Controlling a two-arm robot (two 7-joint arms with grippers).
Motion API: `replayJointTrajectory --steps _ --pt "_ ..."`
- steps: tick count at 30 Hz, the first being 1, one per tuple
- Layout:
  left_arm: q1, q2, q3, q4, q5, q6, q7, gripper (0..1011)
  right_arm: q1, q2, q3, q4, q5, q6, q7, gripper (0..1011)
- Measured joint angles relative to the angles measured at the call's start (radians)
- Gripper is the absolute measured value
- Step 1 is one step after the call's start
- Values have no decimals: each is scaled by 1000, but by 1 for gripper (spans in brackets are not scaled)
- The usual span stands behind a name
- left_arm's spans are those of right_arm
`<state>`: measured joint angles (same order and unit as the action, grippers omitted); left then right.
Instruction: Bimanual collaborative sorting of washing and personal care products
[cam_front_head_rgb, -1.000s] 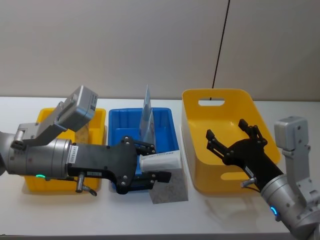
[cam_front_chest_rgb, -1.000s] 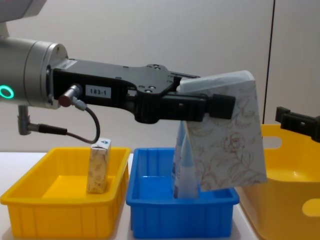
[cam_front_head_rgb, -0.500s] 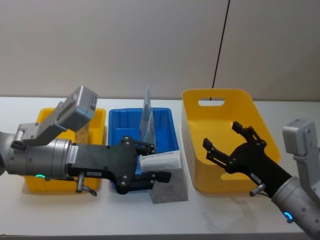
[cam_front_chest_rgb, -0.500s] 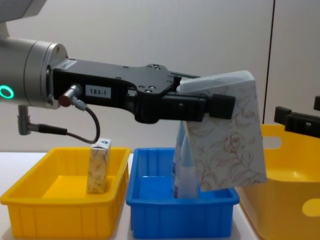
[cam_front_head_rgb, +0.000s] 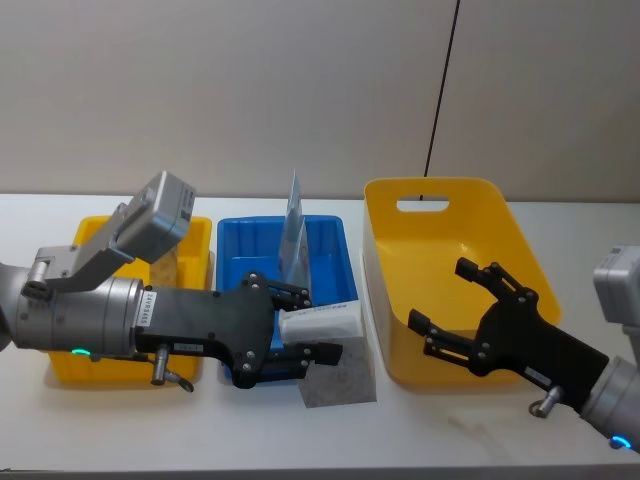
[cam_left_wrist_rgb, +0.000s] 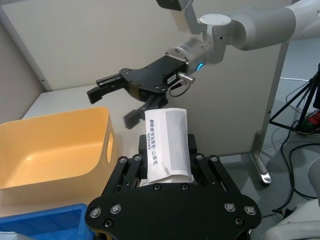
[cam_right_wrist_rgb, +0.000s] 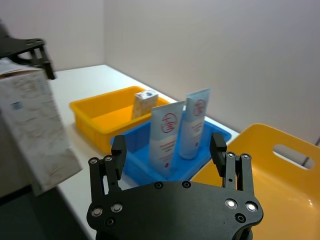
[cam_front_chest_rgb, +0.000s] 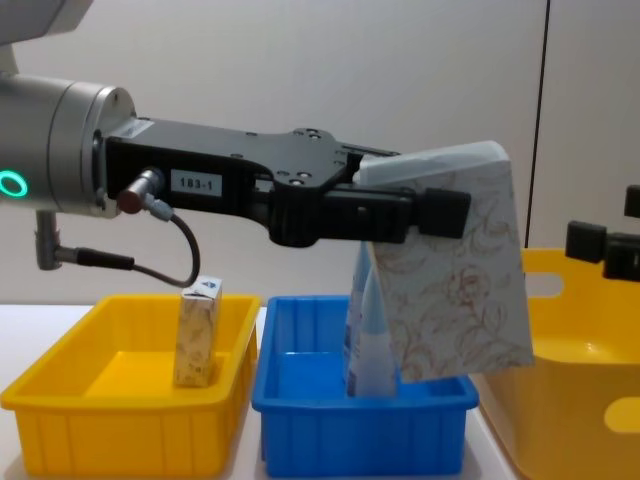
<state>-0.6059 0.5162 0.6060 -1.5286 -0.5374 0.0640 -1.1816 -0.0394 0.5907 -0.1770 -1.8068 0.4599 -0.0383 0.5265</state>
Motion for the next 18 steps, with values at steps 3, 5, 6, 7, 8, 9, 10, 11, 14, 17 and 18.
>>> replayJointTrajectory --steps 3,5,6,7,8,9,10,11,14,17,18 --pt "0 0 0 0 0 0 0 364 2 31 3 -2 16 -6 45 1002" --pt "0 0 0 0 0 0 0 364 5 54 4 -4 30 -10 86 1002" --pt "0 0 0 0 0 0 0 364 6 61 4 -4 33 -11 94 1002" --pt "0 0 0 0 0 0 0 364 7 68 4 -4 38 -13 109 1002" --pt "0 0 0 0 0 0 0 364 9 82 5 -5 46 -16 132 1001" --pt "0 0 0 0 0 0 0 364 11 91 5 -5 50 -17 144 1002" --pt "0 0 0 0 0 0 0 364 12 98 5 -5 54 -19 155 1002" --pt "0 0 0 0 0 0 0 364 16 112 5 -6 62 -22 178 1002" --pt "0 0 0 0 0 0 0 364 22 134 6 -6 73 -26 216 1002" --pt "0 0 0 0 0 0 0 364 33 167 3 -6 89 -32 277 1002" --pt "0 0 0 0 0 0 0 364 37 175 2 -6 92 -33 288 1002"
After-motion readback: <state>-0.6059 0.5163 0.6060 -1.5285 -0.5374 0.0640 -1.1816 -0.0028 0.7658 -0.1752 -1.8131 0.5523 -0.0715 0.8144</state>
